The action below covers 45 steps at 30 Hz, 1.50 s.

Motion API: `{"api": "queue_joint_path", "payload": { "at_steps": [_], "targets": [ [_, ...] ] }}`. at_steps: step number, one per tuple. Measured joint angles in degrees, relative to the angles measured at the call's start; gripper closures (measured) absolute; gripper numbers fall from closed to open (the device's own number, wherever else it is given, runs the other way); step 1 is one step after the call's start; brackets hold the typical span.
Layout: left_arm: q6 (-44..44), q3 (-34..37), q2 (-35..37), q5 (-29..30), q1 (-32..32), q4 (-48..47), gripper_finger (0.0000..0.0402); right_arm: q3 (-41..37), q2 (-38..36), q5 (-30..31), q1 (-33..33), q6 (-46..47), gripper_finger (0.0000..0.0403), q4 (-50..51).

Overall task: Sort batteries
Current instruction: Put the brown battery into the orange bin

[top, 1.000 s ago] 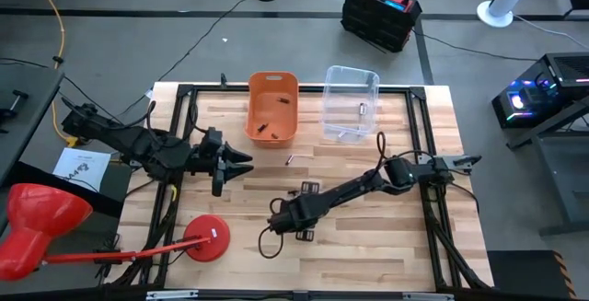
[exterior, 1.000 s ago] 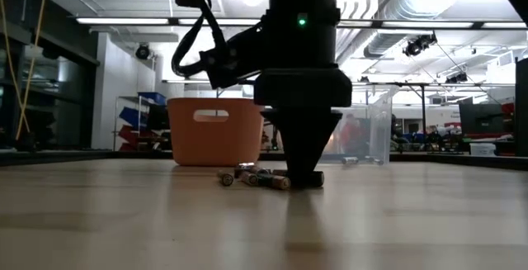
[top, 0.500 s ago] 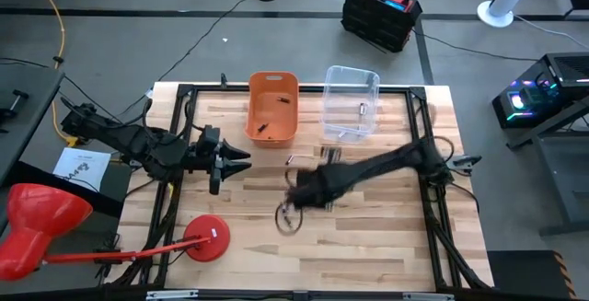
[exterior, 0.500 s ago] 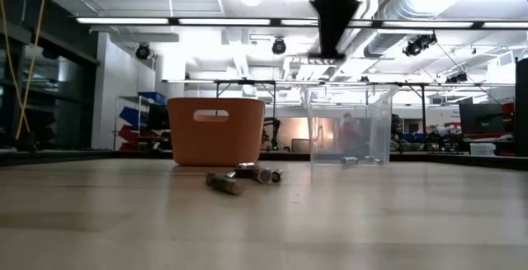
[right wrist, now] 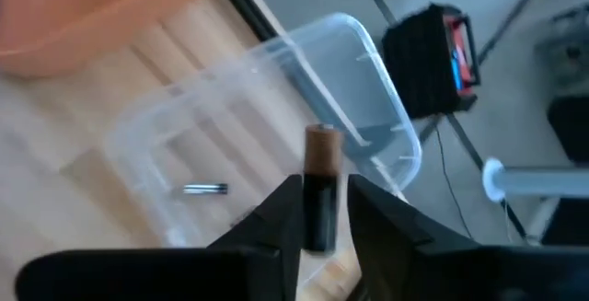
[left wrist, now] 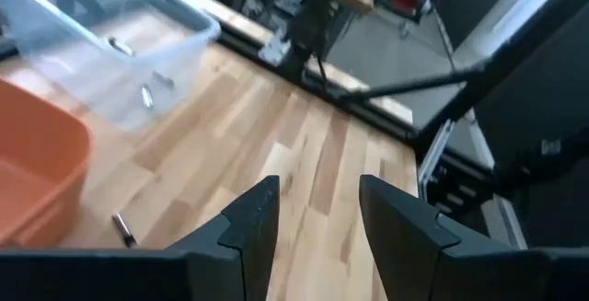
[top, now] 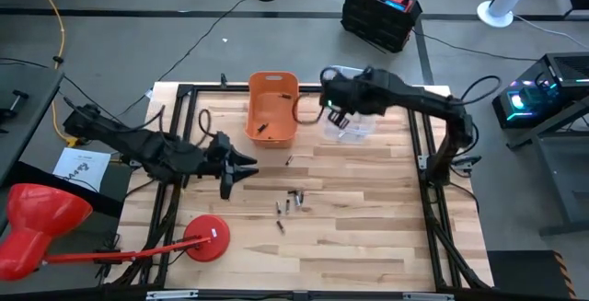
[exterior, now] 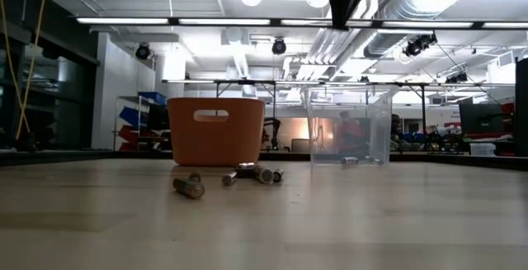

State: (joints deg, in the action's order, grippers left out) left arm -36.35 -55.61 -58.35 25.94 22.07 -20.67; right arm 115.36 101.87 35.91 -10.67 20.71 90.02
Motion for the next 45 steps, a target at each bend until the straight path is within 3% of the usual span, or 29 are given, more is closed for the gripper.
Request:
{"api": "queue_joint_path", "payload": {
  "at_steps": [6, 12, 20, 23, 27, 32, 40, 45],
  "targets": [
    [-3.52, 0.00, -4.22, -0.14, 2.50, -0.11, 0.0257, -0.03, 0.00, -3.16, -5.57, -2.33, 0.0301, -0.25],
    [-5.63, 0.00, -6.28, -0.27, 5.56, -0.61, 0.0257, -0.78, -0.22, -5.84, -6.06, -3.24, 0.0297, -1.35],
    [-6.56, 0.00, -6.84, 2.04, 8.43, -1.42, 0.0257, -22.29, -11.02, -8.08, -4.61, -2.55, 0.0297, -13.08],
    [-6.59, 0.00, -6.84, 4.10, 8.11, -1.31, 0.0257, -28.90, -16.15, -11.18, -7.75, -3.63, 0.0297, -18.40],
    [-6.51, 0.00, -6.82, 4.93, 6.09, -1.11, 0.0257, -30.89, -19.79, -20.39, -15.62, -3.40, 0.0297, -25.07],
    [-4.53, 0.00, -6.79, 5.00, 2.94, -0.05, 0.0257, -30.78, -19.01, -29.20, -23.59, -3.04, 0.0297, -30.73],
    [-3.84, 0.00, -8.55, 9.72, -3.48, 5.67, 0.0257, -30.85, -11.04, -33.98, -27.61, -6.38, 0.0297, -31.22],
    [-1.65, 0.00, -13.02, 8.27, -7.58, 15.16, 0.0257, -30.89, -8.83, -34.44, -27.62, -9.43, 0.0297, -31.19]
  ]
}}
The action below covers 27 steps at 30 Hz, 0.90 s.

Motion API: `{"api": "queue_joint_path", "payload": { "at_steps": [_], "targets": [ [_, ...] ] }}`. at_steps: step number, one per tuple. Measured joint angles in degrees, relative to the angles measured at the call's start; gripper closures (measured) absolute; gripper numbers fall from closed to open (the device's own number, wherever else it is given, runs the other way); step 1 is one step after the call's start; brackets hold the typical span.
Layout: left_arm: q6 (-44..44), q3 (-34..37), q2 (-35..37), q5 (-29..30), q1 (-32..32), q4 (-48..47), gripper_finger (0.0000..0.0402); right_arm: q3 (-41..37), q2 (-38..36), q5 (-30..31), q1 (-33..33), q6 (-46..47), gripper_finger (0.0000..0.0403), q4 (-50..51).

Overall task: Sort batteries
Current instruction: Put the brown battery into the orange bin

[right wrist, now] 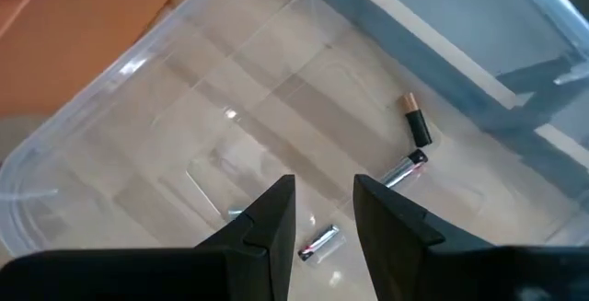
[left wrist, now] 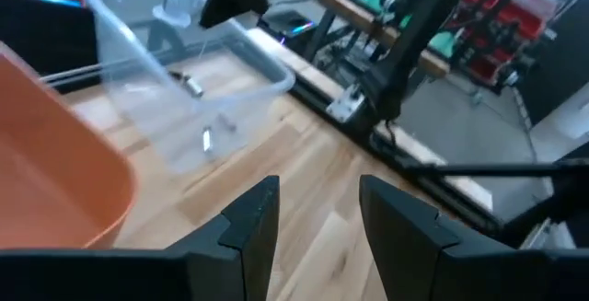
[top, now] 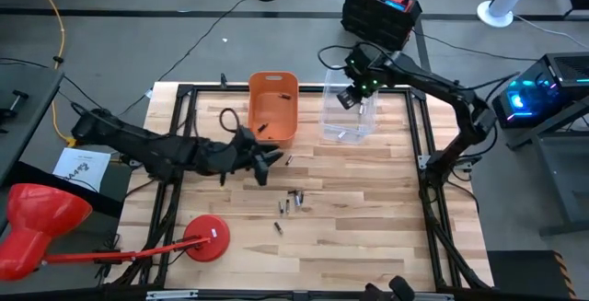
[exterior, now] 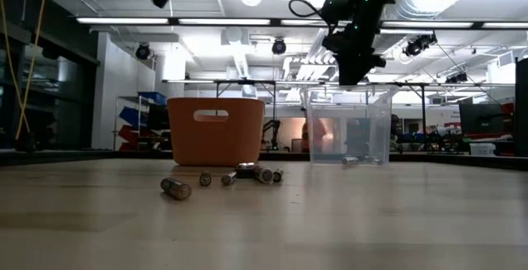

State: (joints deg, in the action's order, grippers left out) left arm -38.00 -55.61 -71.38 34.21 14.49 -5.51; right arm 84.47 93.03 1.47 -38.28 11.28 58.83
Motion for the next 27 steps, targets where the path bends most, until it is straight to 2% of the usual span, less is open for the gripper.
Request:
{"api": "queue_joint_path", "payload": {
  "at_steps": [5, 8, 13, 18, 22, 27],
  "targets": [
    [7.37, 0.02, -7.29, -1.70, -4.21, 12.46, 0.0257, 0.00, -1.33, -0.18, 0.00, -3.54, 0.0297, 0.17],
    [15.41, -1.25, -12.40, -6.74, -8.10, 16.76, 0.0257, 0.00, -5.17, -0.27, 0.00, -3.84, 0.0297, 0.35],
    [28.86, -11.63, -21.52, -11.77, -13.81, 8.17, 0.0247, 0.02, -13.78, -1.70, 0.59, -0.13, 0.0297, 2.51],
    [44.45, -22.49, -31.39, -12.71, -17.77, 1.48, 0.0223, 0.04, -21.24, -2.46, 4.10, 5.45, 0.0297, 3.95],
    [50.85, -29.70, -37.17, -14.43, -19.03, -4.03, 0.0205, 0.04, -25.19, -2.01, 7.77, 9.51, 0.0297, 4.60],
    [56.21, -35.65, -42.14, -15.28, -19.15, -8.37, 0.0190, 0.07, -27.32, 2.20, 12.12, 13.33, 0.0297, 5.29]
  ]
}}
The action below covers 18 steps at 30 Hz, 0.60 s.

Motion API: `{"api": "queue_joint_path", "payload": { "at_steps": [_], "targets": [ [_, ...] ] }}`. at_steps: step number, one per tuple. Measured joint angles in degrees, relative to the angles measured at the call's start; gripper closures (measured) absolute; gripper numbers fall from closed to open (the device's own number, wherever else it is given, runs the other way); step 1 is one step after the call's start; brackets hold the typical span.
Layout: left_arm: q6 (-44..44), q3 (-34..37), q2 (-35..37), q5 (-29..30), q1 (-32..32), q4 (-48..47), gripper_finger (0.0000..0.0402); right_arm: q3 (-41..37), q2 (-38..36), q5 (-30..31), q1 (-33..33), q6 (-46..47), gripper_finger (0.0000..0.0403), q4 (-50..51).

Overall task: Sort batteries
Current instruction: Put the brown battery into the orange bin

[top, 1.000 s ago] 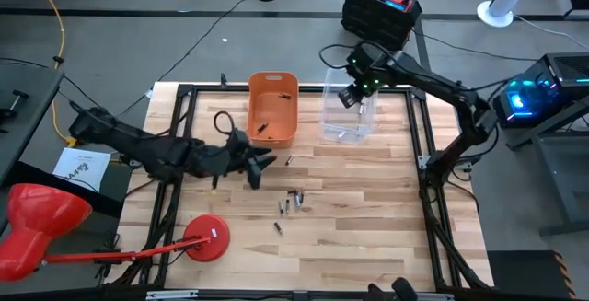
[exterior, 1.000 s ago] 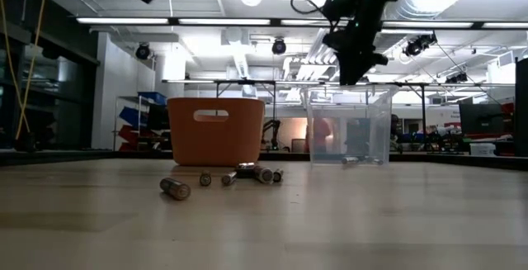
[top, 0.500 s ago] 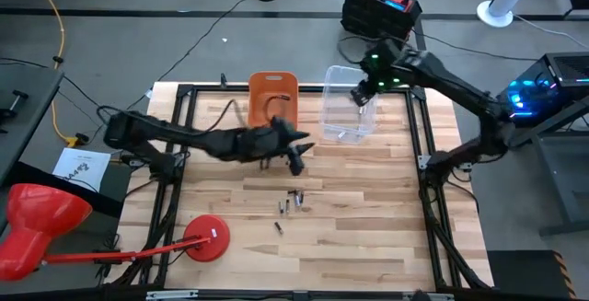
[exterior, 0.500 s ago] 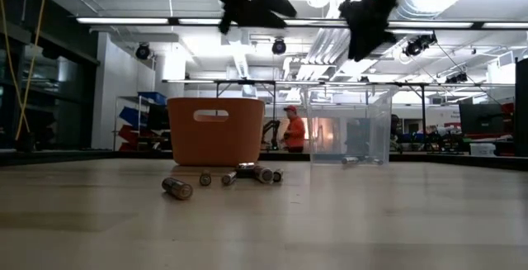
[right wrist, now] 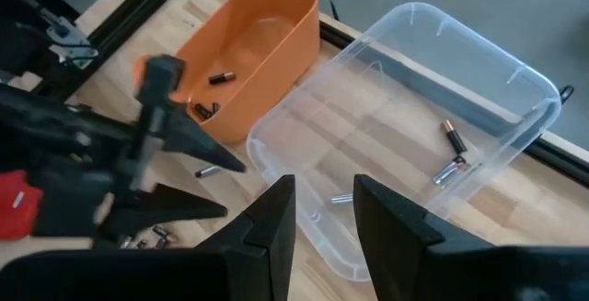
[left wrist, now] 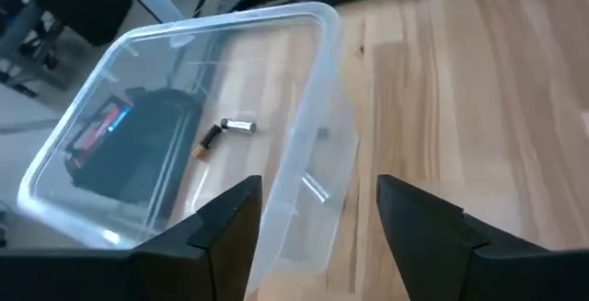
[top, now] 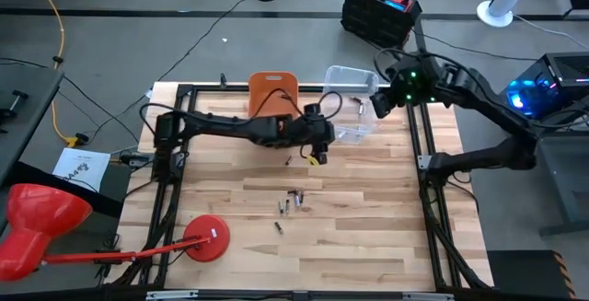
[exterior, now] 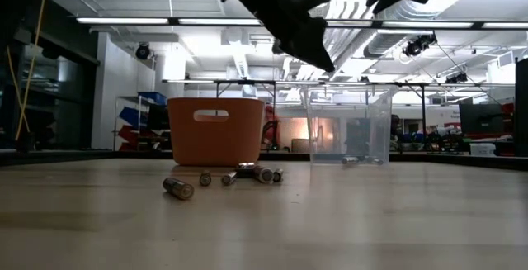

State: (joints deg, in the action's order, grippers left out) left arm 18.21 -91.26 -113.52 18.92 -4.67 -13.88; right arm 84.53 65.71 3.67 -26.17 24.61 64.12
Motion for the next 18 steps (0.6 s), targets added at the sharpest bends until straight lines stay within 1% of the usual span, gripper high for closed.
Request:
{"api": "queue_joint_path", "payload": {
  "at_steps": [4, 8, 10, 13, 16, 18],
  "targets": [
    [0.99, -3.51, -3.98, 0.19, -0.90, -3.48, 0.0188, 0.00, -0.13, 0.86, 2.31, 1.38, 0.0297, 0.04],
    [1.00, -7.29, -7.08, 3.79, -2.17, -6.51, 0.0188, 0.00, -0.05, 1.01, 4.12, 2.78, 0.0297, -0.07],
    [0.97, -8.35, -8.18, 6.04, -2.73, -6.53, 0.0188, 0.00, -0.05, 1.84, 4.91, 3.68, 0.0297, -0.07],
    [0.35, -9.42, -9.09, 6.33, -3.49, -7.41, 0.0189, 0.00, -0.05, 2.83, 6.13, 4.03, 0.0297, -0.09],
    [0.03, -9.64, -8.91, 3.29, -3.96, -9.47, 0.0208, 0.00, -0.05, 2.91, 7.05, 4.44, 0.0297, -0.19],
    [0.23, -9.68, -8.91, 3.21, -3.78, -11.48, 0.0245, 0.00, -0.02, 3.37, 7.59, 5.29, 0.0297, -0.54]
  ]
}}
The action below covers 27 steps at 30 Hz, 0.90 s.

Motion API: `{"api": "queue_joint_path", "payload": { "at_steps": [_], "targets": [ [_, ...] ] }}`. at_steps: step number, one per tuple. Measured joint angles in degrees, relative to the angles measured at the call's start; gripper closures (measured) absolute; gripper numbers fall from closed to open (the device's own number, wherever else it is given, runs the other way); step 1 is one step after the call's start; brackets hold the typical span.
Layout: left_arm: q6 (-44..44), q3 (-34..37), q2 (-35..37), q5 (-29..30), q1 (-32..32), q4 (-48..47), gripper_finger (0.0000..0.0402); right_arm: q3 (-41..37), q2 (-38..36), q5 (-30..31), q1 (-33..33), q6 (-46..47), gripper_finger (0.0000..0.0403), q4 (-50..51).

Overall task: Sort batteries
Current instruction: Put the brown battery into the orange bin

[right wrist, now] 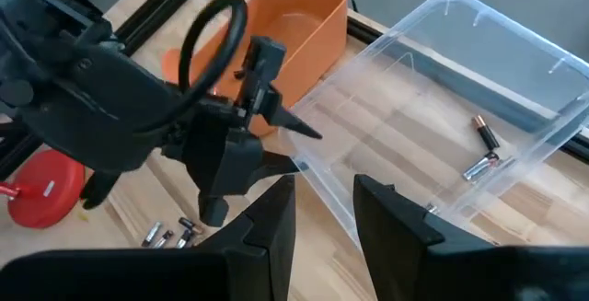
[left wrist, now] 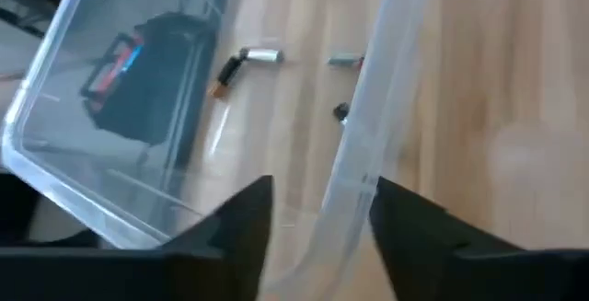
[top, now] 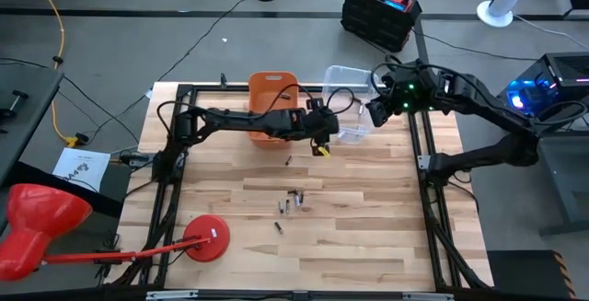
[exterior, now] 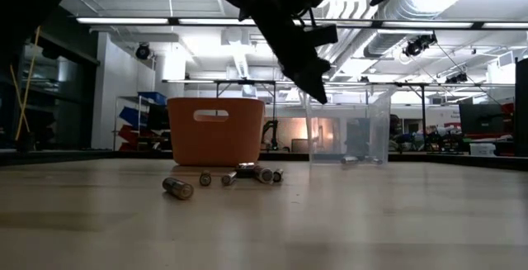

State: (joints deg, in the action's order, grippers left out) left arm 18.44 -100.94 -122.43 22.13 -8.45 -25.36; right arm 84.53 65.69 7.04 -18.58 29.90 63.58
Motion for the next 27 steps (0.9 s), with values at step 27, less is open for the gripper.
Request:
{"api": "queue_joint_path", "payload": {
  "at_steps": [27],
  "targets": [
    [21.69, -0.76, 11.59, 14.19, 18.52, -17.75, 0.0377, 0.00, 1.06, 8.02, 11.69, 0.86, 0.0297, -2.93]
  ]
}}
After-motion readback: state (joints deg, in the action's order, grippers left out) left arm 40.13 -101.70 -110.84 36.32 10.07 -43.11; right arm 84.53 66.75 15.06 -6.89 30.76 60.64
